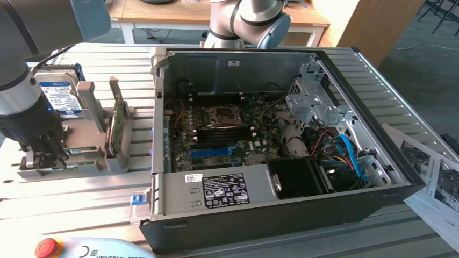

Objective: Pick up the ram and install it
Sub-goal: 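Pick up the ram and move it above insertion slot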

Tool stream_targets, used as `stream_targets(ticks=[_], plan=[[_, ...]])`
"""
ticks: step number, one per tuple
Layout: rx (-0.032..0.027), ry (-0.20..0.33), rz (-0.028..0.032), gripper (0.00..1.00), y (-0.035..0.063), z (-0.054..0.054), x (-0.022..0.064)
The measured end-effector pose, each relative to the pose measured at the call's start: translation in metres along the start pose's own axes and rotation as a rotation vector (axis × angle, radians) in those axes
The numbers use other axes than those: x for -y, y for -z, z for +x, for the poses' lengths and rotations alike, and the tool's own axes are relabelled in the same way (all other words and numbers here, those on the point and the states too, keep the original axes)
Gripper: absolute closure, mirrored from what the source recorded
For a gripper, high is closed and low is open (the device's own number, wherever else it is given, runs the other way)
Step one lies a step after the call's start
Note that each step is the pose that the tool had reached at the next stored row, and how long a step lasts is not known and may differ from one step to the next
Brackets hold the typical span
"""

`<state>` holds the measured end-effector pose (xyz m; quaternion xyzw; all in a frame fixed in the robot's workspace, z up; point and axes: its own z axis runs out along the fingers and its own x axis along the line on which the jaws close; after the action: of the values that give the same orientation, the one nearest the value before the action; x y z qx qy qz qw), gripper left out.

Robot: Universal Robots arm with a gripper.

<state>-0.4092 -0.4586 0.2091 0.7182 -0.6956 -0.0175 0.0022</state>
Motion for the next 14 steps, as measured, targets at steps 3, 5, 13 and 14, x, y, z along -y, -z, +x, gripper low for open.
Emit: stream_targets(ticks=[3,5,13,14], plan=[[-0.0003,0.0,-0.0003,0.75,-0.0008,-0.0001,0.0],[0.0,0.0,0.0001,0.75,-0.0022,-0.0003,0.0001],[-0.0002,0.0,-0.0003,0.75,-0.0059,-0.0007,0.0001],[-0.0002,0.0,-0.0003,0.75,-0.0061,-0.0007,0.0001]])
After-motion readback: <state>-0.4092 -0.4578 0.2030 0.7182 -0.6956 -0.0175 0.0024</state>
